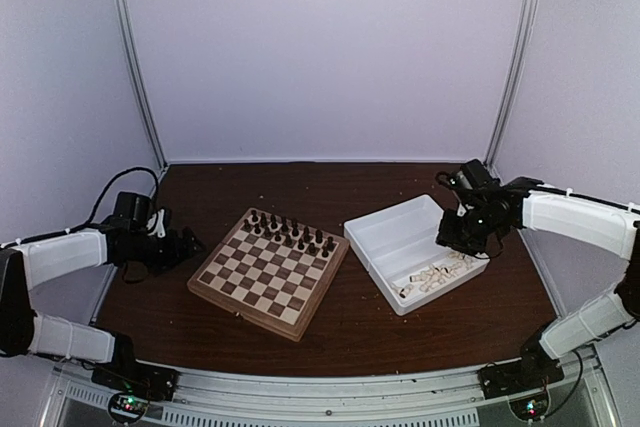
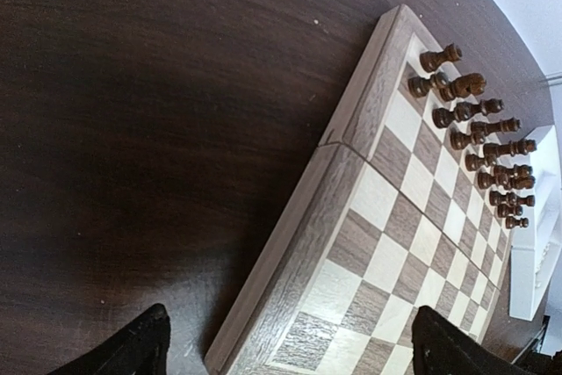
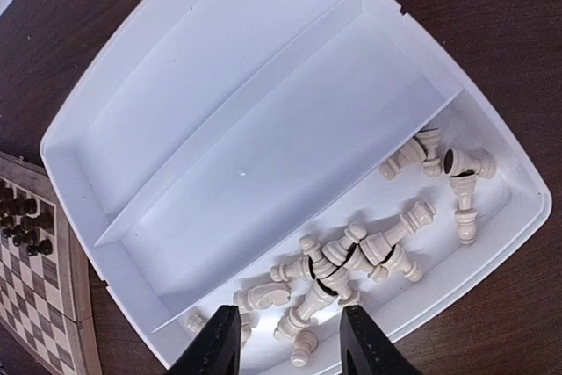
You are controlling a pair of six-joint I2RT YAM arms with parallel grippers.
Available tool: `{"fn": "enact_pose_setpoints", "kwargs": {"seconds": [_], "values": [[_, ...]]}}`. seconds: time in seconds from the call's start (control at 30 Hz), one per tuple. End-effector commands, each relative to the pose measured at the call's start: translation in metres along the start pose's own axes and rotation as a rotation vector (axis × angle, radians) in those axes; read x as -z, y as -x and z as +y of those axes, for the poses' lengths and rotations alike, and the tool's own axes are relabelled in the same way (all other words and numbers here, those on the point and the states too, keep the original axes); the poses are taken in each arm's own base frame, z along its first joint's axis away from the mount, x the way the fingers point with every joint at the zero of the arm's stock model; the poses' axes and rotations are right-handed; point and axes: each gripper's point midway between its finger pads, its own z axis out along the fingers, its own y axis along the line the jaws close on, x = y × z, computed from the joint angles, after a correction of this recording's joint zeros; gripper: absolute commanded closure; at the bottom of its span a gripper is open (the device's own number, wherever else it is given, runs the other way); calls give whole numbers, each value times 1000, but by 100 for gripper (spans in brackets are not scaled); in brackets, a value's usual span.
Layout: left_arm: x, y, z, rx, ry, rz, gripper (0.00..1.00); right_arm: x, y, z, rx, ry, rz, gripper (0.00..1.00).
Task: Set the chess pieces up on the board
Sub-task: Adjust the storage box at the center of the board.
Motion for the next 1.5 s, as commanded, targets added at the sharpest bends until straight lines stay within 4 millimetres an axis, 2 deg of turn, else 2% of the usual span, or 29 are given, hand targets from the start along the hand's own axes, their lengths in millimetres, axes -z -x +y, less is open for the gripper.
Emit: {"fn": "enact_pose_setpoints", "kwargs": {"seconds": [0.0, 0.17, 0.4, 0.5, 0.7, 0.93, 1.07, 1.17, 1.27, 1.47], "values": [[-7, -4, 5, 4, 13, 12, 5, -11, -15, 11, 18, -9, 47, 57], [-13, -13, 12, 17, 30, 51, 6, -28, -36, 16, 23, -4, 82, 59], [-21, -19, 16, 13, 40, 98, 8, -37, -41, 26, 71, -10, 102, 61], [-26, -23, 18, 20, 44, 121, 12, -40, -45, 25, 74, -16, 110, 61], [-37, -26, -4, 40, -100, 159, 21, -51, -56, 23, 63, -12, 147, 61], [-39, -34, -18, 55, -194, 203, 21, -63, -67, 25, 80, -19, 183, 61], [-38, -42, -24, 58, -227, 219, 21, -66, -69, 18, 83, -51, 187, 60], [-39, -48, -30, 61, -259, 224, 21, -68, -70, 12, 82, -83, 185, 55], [-39, -54, -38, 60, -288, 237, 21, -72, -73, 7, 80, -102, 191, 54], [-33, -53, -42, 40, -287, 216, 21, -85, -80, 6, 77, -113, 212, 52]]}}
